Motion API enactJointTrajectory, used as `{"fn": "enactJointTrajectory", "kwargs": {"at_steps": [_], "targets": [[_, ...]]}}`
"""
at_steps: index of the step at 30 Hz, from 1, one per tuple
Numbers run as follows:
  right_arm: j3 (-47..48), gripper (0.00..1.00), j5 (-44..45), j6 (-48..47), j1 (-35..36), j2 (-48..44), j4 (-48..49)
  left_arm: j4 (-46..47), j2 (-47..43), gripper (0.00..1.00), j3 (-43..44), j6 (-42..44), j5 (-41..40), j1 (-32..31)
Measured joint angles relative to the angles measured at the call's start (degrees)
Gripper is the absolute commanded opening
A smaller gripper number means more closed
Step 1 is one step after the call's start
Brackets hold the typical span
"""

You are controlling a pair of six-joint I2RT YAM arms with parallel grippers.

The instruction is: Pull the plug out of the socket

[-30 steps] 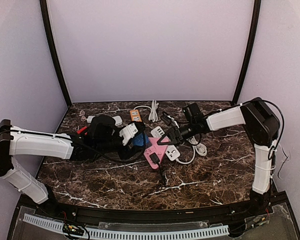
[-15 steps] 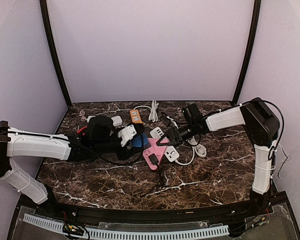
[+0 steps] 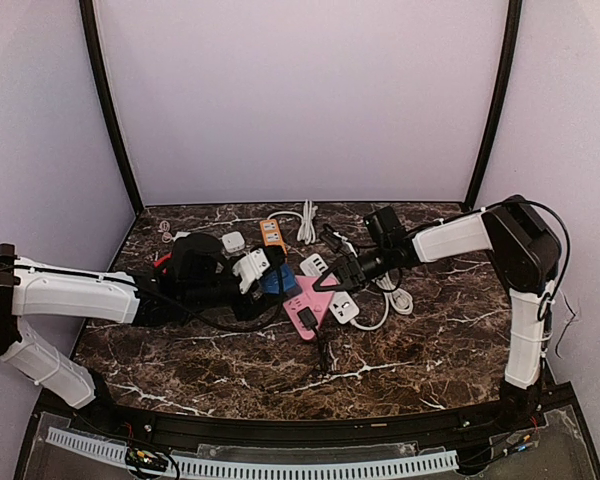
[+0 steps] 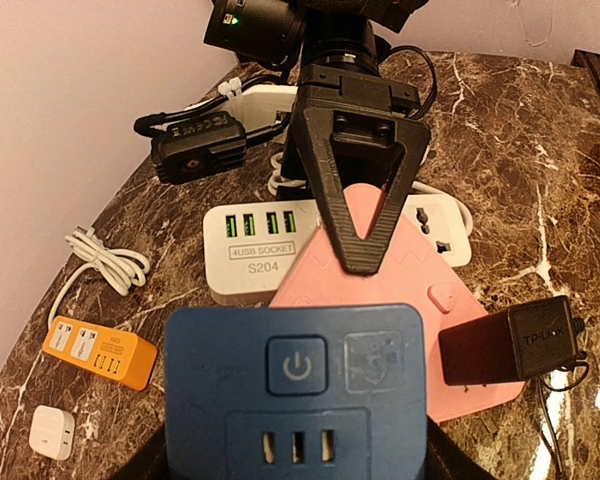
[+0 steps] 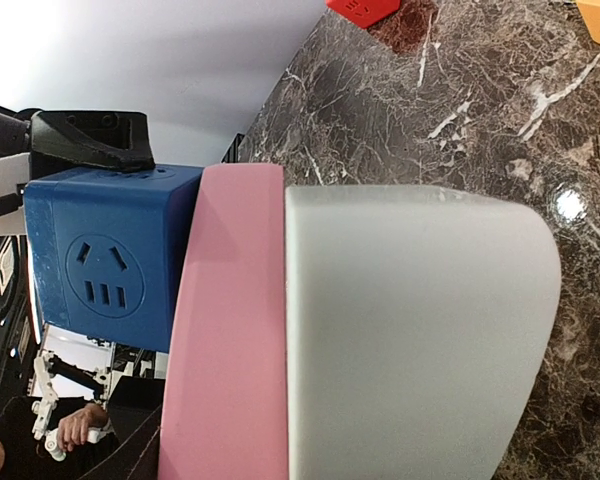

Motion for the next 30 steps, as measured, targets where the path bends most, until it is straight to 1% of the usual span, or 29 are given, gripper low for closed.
{"fn": "enactJointTrajectory", "kwargs": {"at_steps": [5,7,15,20,25,30], "targets": [[0.0,0.0,-0.1,0.0,0.0,0.0,0.2,-0.3,0.0,0.06,0.1,2.4,0.1,0.0],[0.0,0.0,-0.1,0.0,0.0,0.0,0.2,-2.3,0.0,0.04,1.3,2.4,0.0,0.0],[0.0,0.0,-0.9,0.4,-0.3,0.0,1.3,-8.8,0.5,0.03,5.9,-0.6,-0.6,0.0],[0.0,0.0,-0.9,0.4,-0.3,0.0,1.2,-10.0,0.5,0.02,6.3,1.4,-1.3,-0.5],[0.0,0.0,-1.4,0.3,-0.4,0.0,1.9,-15.8,1.0,0.01,10.2,3.7,-1.9,-0.9],[0.0,0.0,-1.9,-0.7,-0.5,0.0,2.3,-17.8,1.4,0.01,11.6,6.3,-5.9,-3.0]]}}
